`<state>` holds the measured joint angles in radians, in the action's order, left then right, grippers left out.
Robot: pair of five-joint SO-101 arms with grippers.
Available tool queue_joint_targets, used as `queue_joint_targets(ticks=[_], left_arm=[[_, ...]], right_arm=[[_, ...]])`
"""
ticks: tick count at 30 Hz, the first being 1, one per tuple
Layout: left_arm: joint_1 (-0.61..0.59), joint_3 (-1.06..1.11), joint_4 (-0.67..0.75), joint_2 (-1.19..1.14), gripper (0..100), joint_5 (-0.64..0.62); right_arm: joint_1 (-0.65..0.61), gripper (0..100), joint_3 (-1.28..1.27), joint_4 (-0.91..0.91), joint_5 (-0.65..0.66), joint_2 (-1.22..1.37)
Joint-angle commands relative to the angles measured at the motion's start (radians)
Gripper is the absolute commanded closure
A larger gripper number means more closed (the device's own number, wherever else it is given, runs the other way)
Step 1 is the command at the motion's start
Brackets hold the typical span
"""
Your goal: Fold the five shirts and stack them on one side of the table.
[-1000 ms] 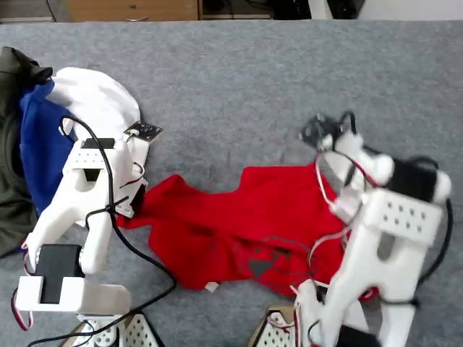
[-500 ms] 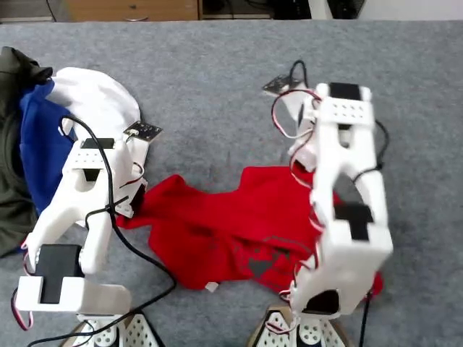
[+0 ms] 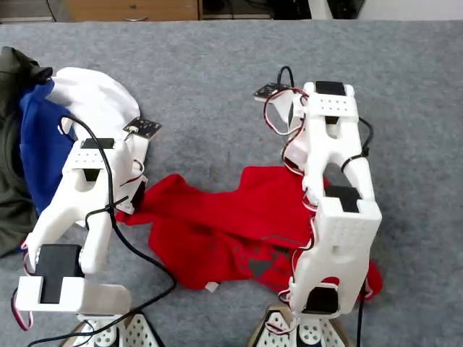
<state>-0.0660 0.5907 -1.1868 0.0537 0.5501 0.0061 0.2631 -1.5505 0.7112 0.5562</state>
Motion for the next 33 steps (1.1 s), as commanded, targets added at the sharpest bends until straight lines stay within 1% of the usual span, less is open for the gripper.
queue_joint_targets(ticks=[1,6,10,16,26,28,31,32,33], left_arm=[[-0.003,-0.035,0.018,0.002,98,-0.028],[-0.003,-0.029,0.037,0.002,98,-0.029],[-0.003,-0.017,0.04,0.001,98,-0.029],[0.008,-0.012,0.048,-0.001,98,-0.029],[0.043,0.017,0.055,0.001,98,-0.031],[0.043,0.017,0.055,0.001,98,-0.031],[0.043,0.018,0.064,0.001,98,-0.031],[0.043,0.021,0.072,0.001,98,-0.031],[0.041,0.025,0.077,0.001,98,-0.031]], right_arm=[[-0.007,80.7,0.081,-0.014,0.011,-0.035],[-0.016,80.7,0.133,-0.031,0.009,-0.059],[-0.025,80.7,0.127,-0.005,-0.02,0.024],[-0.033,80.7,0.133,0.011,-0.015,0.153],[-0.031,81.0,0.136,0.031,-0.006,0.197],[-0.031,85.1,0.136,0.031,0.014,0.197],[-0.031,97.8,0.137,0.031,0.011,0.197],[-0.031,99.8,0.139,0.032,0.011,0.196],[-0.031,98.8,0.148,0.026,0.009,0.197]])
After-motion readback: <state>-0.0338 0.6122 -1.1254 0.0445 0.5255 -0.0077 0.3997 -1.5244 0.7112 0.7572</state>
